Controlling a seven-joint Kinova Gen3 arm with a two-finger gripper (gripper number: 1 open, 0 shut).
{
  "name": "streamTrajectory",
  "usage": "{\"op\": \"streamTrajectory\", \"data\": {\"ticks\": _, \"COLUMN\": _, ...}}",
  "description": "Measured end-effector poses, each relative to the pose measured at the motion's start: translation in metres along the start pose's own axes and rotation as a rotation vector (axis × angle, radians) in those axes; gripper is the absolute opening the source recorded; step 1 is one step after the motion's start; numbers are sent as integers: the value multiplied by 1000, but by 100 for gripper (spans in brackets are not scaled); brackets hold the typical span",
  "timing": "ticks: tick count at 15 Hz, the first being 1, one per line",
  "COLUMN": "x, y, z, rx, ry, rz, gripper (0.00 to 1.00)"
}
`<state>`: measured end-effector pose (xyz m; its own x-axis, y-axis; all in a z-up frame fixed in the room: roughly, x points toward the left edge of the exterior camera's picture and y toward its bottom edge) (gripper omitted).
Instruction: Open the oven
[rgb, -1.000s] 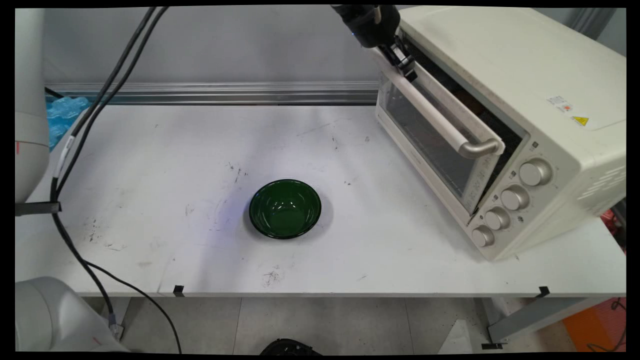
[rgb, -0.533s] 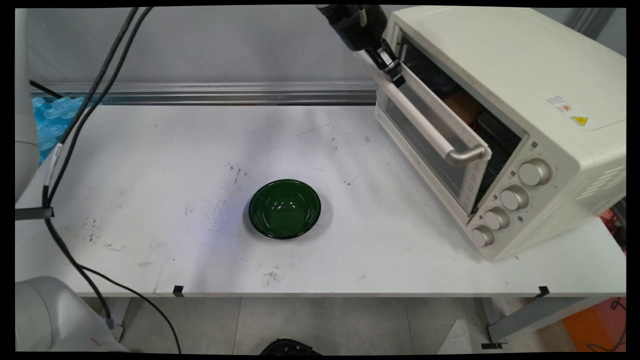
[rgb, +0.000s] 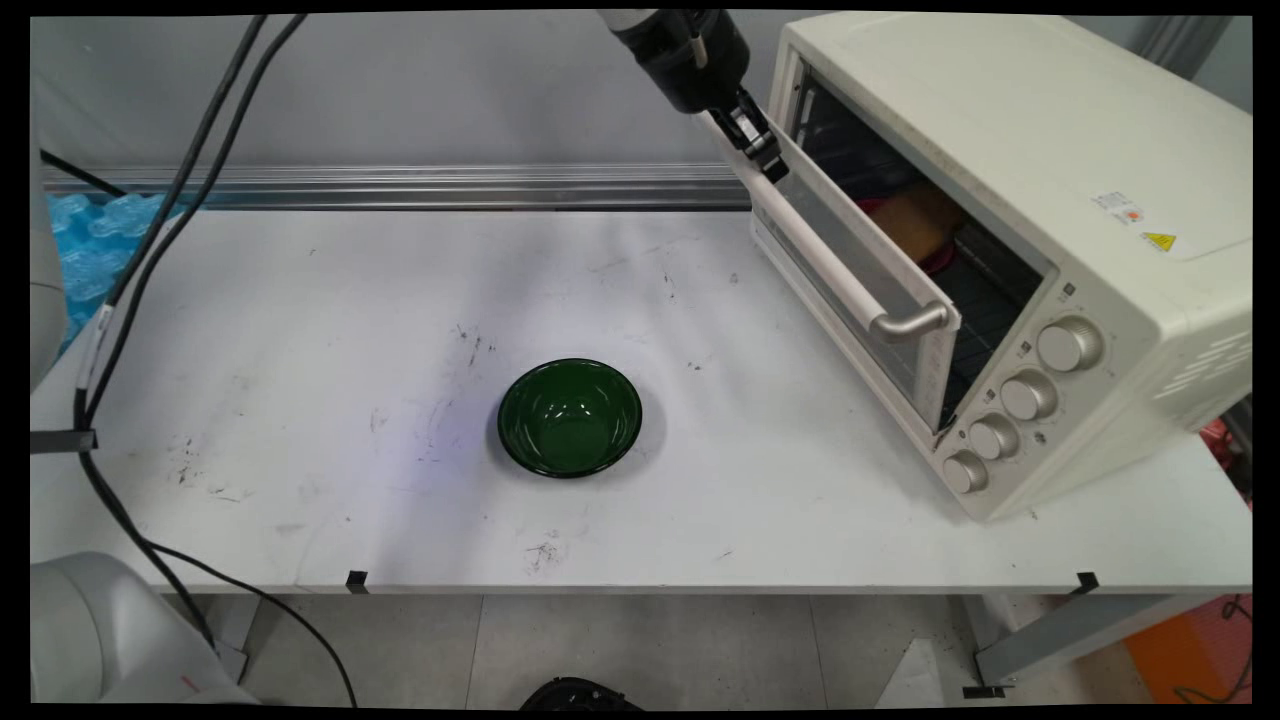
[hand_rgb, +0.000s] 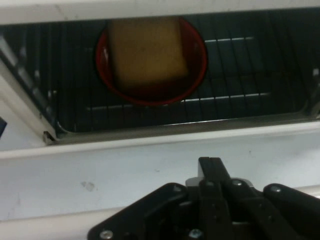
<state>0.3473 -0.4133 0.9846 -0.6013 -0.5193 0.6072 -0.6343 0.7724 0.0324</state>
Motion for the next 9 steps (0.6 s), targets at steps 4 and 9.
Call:
{"op": "streamTrajectory", "data": {"ticks": 4, "x": -10, "y": -5, "z": 10, "rx": 11, "ry": 5, "rz": 10, "gripper": 0}}
{"op": "streamTrajectory", "data": {"ticks": 9, "x": -20, "y": -6, "z": 18, "rx": 14, "ry": 5, "rz": 11, "gripper": 0}}
